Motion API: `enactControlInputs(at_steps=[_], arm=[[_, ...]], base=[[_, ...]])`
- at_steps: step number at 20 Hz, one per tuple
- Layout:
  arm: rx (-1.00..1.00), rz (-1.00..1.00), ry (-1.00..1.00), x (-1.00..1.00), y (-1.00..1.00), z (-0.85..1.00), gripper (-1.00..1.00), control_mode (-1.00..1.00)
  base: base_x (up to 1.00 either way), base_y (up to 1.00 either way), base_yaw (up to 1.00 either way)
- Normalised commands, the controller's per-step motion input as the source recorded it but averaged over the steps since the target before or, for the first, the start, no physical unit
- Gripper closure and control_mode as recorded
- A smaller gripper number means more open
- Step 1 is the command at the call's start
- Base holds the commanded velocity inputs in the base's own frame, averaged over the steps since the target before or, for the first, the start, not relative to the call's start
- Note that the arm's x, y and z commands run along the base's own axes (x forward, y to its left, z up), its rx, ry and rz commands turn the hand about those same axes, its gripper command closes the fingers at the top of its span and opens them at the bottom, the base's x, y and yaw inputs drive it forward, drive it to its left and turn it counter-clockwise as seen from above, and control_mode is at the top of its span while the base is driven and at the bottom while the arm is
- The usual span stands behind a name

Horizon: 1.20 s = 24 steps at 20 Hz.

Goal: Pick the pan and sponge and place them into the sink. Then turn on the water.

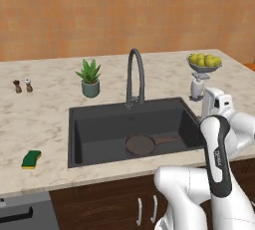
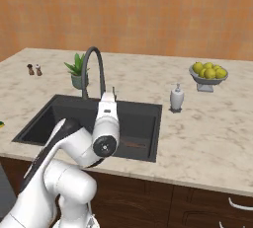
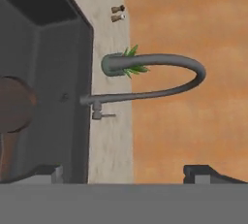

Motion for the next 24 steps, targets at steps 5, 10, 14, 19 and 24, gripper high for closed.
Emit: enactControlInputs(at_steps=[5, 10, 14, 19, 24], arm=[[-0.53, 0.14, 0.11, -0.4, 0.94, 0.5, -1.0, -1.0], [-0.27, 0.32, 0.03, -0.21, 0.9, 0.09, -1.0, -1.0], [-0.16, 0.28, -0.02, 0.0, 0.79, -0.07, -1.0, -1.0], [-0.13, 0.3, 0.01, 0.0, 0.83, -0.21, -1.0, -1.0], [-0.14, 0.33, 0.12, 0.0, 0.72, -0.45, -1.0, -1.0]], base=[[0.0, 0.0, 0.0], [0.0, 0.0, 0.0], [0.0, 0.0, 0.0], [0.0, 0.0, 0.0], [0.0, 0.0, 0.0]])
